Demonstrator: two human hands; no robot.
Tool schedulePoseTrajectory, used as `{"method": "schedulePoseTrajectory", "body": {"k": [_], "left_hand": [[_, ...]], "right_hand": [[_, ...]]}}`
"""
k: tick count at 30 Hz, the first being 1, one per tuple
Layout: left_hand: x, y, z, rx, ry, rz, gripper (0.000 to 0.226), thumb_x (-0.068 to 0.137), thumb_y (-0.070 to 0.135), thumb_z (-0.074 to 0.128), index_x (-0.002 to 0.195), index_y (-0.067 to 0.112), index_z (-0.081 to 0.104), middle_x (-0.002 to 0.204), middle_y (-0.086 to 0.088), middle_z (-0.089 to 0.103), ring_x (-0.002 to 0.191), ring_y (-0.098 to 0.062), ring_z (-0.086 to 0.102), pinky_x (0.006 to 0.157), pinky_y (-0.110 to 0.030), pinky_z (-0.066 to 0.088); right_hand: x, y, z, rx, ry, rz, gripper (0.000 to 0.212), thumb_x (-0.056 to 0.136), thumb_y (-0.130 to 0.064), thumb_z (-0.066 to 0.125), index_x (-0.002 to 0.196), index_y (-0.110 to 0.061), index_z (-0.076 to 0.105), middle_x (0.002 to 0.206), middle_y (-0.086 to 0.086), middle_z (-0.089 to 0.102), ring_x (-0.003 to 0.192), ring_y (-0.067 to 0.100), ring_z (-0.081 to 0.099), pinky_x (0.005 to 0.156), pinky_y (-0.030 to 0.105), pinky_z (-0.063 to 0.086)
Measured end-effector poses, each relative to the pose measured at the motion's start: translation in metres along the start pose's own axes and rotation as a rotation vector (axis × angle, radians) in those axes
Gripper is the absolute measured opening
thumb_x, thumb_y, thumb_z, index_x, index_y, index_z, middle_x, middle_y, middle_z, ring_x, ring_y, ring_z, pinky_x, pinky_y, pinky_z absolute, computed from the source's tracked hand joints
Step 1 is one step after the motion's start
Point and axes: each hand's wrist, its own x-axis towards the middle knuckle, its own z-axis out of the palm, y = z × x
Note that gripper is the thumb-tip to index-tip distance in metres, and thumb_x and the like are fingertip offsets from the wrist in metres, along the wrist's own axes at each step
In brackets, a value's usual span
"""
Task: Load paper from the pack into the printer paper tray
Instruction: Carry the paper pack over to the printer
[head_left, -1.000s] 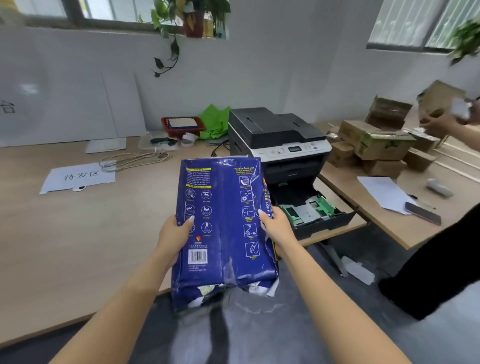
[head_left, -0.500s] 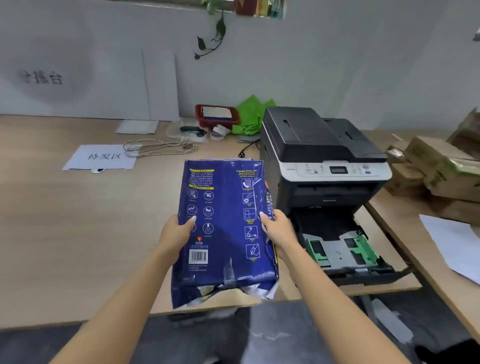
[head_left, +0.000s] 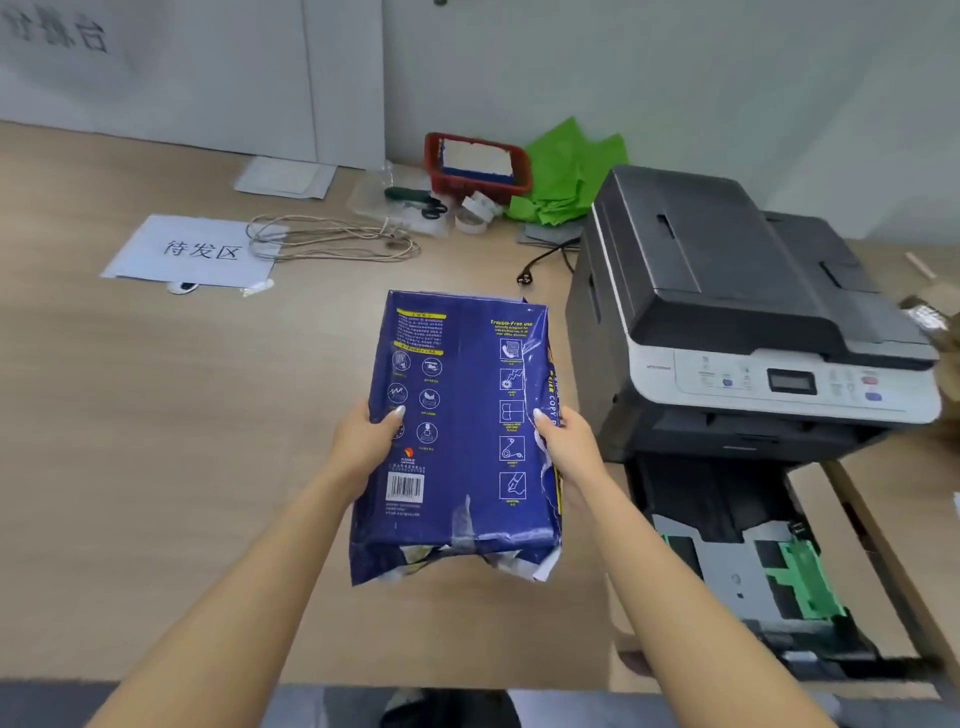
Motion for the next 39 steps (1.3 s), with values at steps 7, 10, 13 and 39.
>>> {"method": "schedulePoseTrajectory", "body": {"k": [7, 10, 13, 39], "left_hand": [[0.041, -0.013, 0.031, -0.043, 0.062, -0.061, 0.01, 0.093, 0.019, 0.055, 0.1, 0.026, 0.059, 0.112, -0.014, 0.07, 0.099, -0.035, 0.069, 0.09, -0.054, 0.054], [0.062, -0.019, 0.038, -0.038, 0.089, -0.114, 0.012, 0.091, 0.021, 0.058, 0.103, 0.022, 0.06, 0.111, -0.014, 0.072, 0.097, -0.035, 0.07, 0.089, -0.053, 0.055], [0.087, -0.029, 0.042, -0.009, 0.106, -0.162, 0.023, 0.088, 0.024, 0.062, 0.11, 0.017, 0.062, 0.11, -0.015, 0.072, 0.095, -0.034, 0.071, 0.088, -0.052, 0.056], [0.09, -0.086, 0.033, 0.531, 0.296, -0.063, 0.03, 0.077, 0.023, 0.073, 0.079, 0.013, 0.045, 0.071, 0.0, 0.053, 0.068, -0.021, 0.052, 0.055, -0.03, 0.034]], "right_hand": [[0.076, 0.013, -0.006, -0.033, -0.086, 0.081, 0.028, 0.098, -0.025, 0.047, 0.117, -0.008, 0.057, 0.105, 0.011, 0.07, 0.087, 0.025, 0.07, 0.084, 0.044, 0.057], [0.1, 0.021, -0.003, -0.078, -0.075, 0.092, 0.023, 0.096, -0.026, 0.047, 0.107, -0.012, 0.062, 0.109, 0.019, 0.07, 0.099, 0.037, 0.067, 0.091, 0.053, 0.054], [0.128, 0.036, 0.0, -0.139, -0.06, 0.097, 0.025, 0.093, -0.031, 0.048, 0.1, -0.011, 0.062, 0.106, 0.021, 0.069, 0.1, 0.041, 0.065, 0.091, 0.057, 0.052], [0.073, 0.096, 0.028, -0.659, -0.127, -0.212, 0.008, 0.087, -0.017, 0.062, 0.091, -0.012, 0.065, 0.082, -0.008, 0.056, 0.086, 0.017, 0.059, 0.077, 0.025, 0.046]]}}
